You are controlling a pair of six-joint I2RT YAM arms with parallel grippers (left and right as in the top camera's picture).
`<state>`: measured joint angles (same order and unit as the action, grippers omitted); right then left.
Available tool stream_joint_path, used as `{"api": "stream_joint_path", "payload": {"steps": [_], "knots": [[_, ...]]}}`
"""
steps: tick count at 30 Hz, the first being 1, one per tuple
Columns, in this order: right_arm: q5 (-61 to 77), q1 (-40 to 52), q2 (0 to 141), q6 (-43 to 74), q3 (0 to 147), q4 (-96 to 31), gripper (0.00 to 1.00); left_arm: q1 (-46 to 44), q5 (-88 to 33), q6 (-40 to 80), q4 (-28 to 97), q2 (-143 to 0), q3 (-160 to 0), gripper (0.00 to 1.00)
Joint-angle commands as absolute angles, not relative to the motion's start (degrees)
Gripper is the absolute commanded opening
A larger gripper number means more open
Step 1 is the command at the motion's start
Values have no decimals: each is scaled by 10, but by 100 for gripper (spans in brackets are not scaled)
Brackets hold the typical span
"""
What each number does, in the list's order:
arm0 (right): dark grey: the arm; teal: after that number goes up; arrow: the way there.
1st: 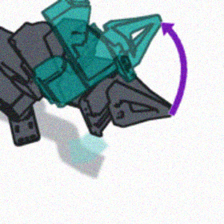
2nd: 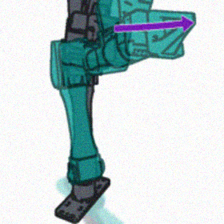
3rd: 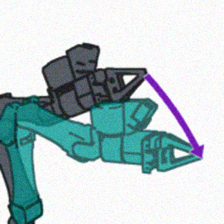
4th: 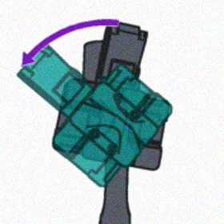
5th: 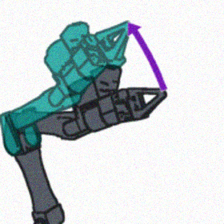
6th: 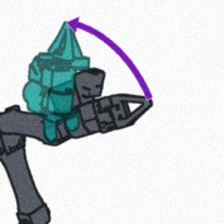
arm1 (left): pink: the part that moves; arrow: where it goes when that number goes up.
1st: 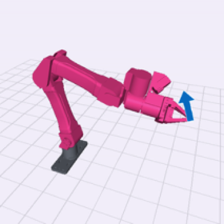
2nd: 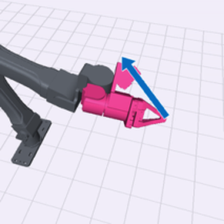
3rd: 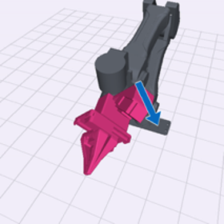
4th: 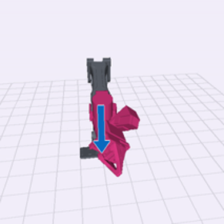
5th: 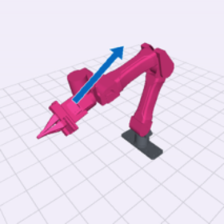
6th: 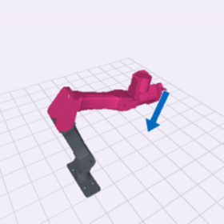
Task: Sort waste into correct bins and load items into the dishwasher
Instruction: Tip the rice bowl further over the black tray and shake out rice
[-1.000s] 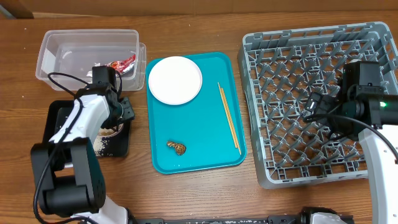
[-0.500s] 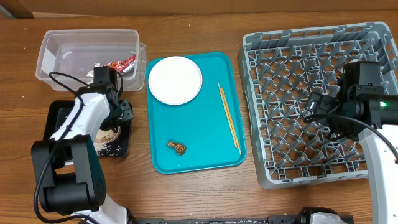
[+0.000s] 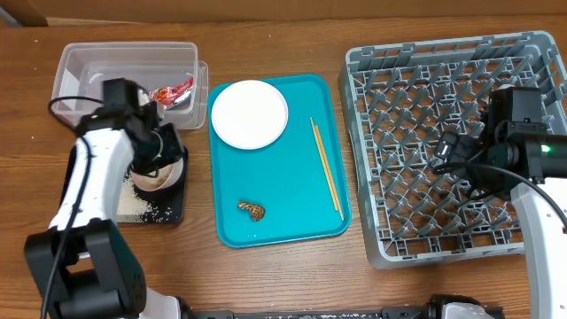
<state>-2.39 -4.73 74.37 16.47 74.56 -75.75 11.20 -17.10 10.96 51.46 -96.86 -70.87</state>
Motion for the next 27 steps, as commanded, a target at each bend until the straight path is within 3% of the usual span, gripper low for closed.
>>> {"api": "stream_joint_path", "payload": {"steps": [1, 6, 14, 27], "knots": [[-29, -46, 741, 163, 752, -755, 100, 168, -359, 10, 526, -959, -716, 4], [-29, -46, 741, 163, 752, -754, 100, 243, -536, -123, 541, -959, -696, 4], [-29, -46, 741, 163, 752, -754, 100, 296, -716, -260, 533, -960, -625, 4], [-29, -46, 741, 163, 752, -754, 100, 377, -816, -343, 501, -960, -522, 4]]}}
